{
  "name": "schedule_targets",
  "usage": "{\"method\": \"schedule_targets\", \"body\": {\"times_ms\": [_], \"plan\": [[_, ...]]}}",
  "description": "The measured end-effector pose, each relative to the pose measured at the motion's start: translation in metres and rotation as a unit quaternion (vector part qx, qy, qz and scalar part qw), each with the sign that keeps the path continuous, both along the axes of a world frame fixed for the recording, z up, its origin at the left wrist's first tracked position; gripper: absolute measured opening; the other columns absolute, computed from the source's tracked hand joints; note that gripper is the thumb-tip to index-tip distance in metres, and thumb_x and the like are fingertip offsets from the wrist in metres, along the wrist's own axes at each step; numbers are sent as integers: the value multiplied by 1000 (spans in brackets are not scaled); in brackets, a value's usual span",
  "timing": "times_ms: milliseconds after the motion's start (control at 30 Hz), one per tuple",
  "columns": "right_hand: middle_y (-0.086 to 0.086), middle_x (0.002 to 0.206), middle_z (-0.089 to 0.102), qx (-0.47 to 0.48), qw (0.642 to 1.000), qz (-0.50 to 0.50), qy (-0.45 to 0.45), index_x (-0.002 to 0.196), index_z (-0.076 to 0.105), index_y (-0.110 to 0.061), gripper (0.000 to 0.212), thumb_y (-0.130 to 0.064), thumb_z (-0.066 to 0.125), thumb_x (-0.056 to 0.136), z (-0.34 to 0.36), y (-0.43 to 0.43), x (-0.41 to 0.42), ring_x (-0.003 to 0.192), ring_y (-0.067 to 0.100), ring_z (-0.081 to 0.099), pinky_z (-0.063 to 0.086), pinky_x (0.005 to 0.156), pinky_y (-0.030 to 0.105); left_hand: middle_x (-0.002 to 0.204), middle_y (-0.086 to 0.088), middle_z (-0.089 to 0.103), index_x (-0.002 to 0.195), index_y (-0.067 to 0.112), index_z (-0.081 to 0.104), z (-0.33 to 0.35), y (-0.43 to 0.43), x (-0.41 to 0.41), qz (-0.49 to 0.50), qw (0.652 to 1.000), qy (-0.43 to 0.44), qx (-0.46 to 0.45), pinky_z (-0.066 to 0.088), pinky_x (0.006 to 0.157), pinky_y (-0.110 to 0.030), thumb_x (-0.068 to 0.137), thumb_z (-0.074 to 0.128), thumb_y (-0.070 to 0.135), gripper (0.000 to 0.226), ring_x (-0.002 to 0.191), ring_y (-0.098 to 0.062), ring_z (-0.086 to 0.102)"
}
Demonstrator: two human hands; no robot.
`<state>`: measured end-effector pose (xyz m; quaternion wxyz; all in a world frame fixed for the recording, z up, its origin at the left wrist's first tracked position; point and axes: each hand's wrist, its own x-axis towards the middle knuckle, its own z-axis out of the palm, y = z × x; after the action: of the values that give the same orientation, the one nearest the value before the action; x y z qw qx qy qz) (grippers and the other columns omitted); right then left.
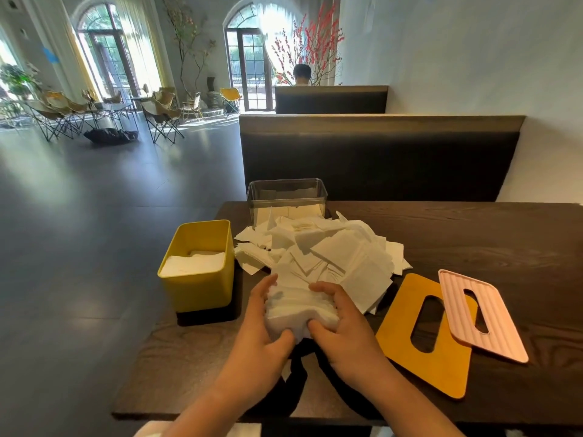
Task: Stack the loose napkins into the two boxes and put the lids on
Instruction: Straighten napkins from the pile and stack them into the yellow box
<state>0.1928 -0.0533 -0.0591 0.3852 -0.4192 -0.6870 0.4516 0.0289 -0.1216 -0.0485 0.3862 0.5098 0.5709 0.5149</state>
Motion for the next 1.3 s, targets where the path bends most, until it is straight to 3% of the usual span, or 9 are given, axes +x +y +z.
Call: {"method": "schedule_targets", "body": {"times_ms": [100,233,333,533,733,833,967,1133,1300], "plan": [[-22,131,59,17,1000,-9,1,126,53,-57,62,-13,75,89,-4,1,1,119,-1,60,54,98,21,144,18,49,150,46,35,1,0,-4,9,1000,17,2,51,93,-11,95,61,-11,83,125,7,59],[-38,140,35,76,993,22,-89,138,37,-62,74,-24,77,88,-5,-1,3,131,-17,39,40,99,4,147,28,41,145,57,37,-7,1,-5,2,998,57,-11,45,107,-15,91,73,6,82,134,14,44],[-30,140,35,139,978,28,-155,142,43,-53,63,-27,72,92,-7,-1,-1,132,-12,37,34,105,7,147,28,40,145,53,37,-5,1,-2,12,998,67,-1,39,105,-6,91,73,7,80,131,23,39],[-33,125,48,156,984,-19,-87,112,51,-52,49,-13,73,92,-12,1,1,124,-9,49,43,96,8,147,32,40,141,65,35,2,2,-3,7,998,63,-10,42,121,-37,87,71,15,82,143,-1,43],[-27,137,41,186,977,9,-106,135,44,-56,67,-28,77,85,-10,-3,5,132,-6,45,39,105,8,153,28,40,149,55,35,3,1,-3,-12,997,70,21,39,104,-5,92,75,10,84,139,17,38],[-31,132,43,176,977,-8,-124,137,50,-48,61,-35,74,82,-13,-2,3,128,-7,46,42,103,12,152,20,45,151,42,37,1,0,-5,-5,999,43,19,49,100,-12,93,73,-1,81,132,12,51],[-34,128,46,164,981,-21,-105,132,52,-48,57,-17,75,90,-12,-2,3,125,-15,44,43,98,10,151,17,50,150,40,40,-2,-1,-6,9,999,19,25,51,101,-17,95,71,0,75,132,4,56],[-36,129,49,160,984,-21,-71,122,49,-55,62,-15,81,87,-8,-6,3,124,-17,46,39,93,1,139,22,55,145,42,44,7,11,5,77,997,-7,17,45,94,-8,97,67,41,54,129,7,52],[-35,134,36,130,987,-10,-97,133,39,-55,72,-30,84,83,-7,-6,5,126,-15,42,42,90,1,142,12,54,144,40,49,1,22,9,102,995,-8,-6,49,87,-12,105,62,19,47,123,2,55]]}}
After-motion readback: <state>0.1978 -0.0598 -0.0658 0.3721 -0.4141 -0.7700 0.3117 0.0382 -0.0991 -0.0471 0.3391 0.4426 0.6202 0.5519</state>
